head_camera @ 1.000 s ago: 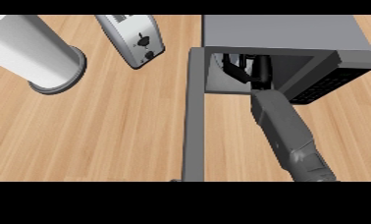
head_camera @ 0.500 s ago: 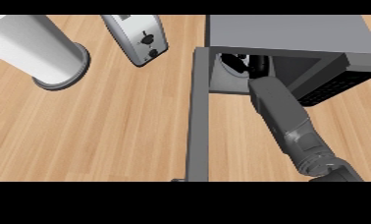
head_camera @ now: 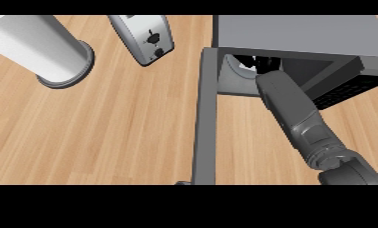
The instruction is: Pick up the milk, place it into the microwave and close the microwave
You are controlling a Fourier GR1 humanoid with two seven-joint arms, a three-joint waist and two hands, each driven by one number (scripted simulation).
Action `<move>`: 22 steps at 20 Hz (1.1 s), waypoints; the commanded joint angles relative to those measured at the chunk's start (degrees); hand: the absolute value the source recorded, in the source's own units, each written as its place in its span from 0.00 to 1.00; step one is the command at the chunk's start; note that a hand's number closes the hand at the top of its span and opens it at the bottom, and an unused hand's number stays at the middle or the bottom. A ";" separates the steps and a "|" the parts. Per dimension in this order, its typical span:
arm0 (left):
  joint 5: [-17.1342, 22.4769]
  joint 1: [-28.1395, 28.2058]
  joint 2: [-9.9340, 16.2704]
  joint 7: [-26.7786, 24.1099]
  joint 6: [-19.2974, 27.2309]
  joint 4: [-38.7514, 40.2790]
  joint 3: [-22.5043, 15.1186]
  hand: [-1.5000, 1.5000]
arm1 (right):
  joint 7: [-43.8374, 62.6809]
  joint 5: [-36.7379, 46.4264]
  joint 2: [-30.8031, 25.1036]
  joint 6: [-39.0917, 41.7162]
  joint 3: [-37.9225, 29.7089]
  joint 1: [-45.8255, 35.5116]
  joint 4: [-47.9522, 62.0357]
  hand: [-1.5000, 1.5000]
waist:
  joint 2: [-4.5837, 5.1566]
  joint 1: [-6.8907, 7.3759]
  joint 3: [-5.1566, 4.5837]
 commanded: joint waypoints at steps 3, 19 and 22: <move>-1.90 -2.24 -0.83 -0.62 0.89 0.70 -1.33 0.00 | 1.25 -0.24 -2.85 -3.77 -1.53 -1.32 2.22 1.00 | 0.55 0.64 0.06; -3.09 -3.86 -0.54 -1.22 -0.34 4.02 -2.65 0.00 | 1.95 -0.15 -6.59 -5.50 -2.91 1.22 4.65 1.00 | 1.39 2.59 0.16; -1.91 -5.03 0.13 0.86 1.29 3.60 -1.90 0.00 | 0.19 1.71 -7.57 -2.70 -1.10 3.08 5.10 1.00 | 1.37 2.33 0.27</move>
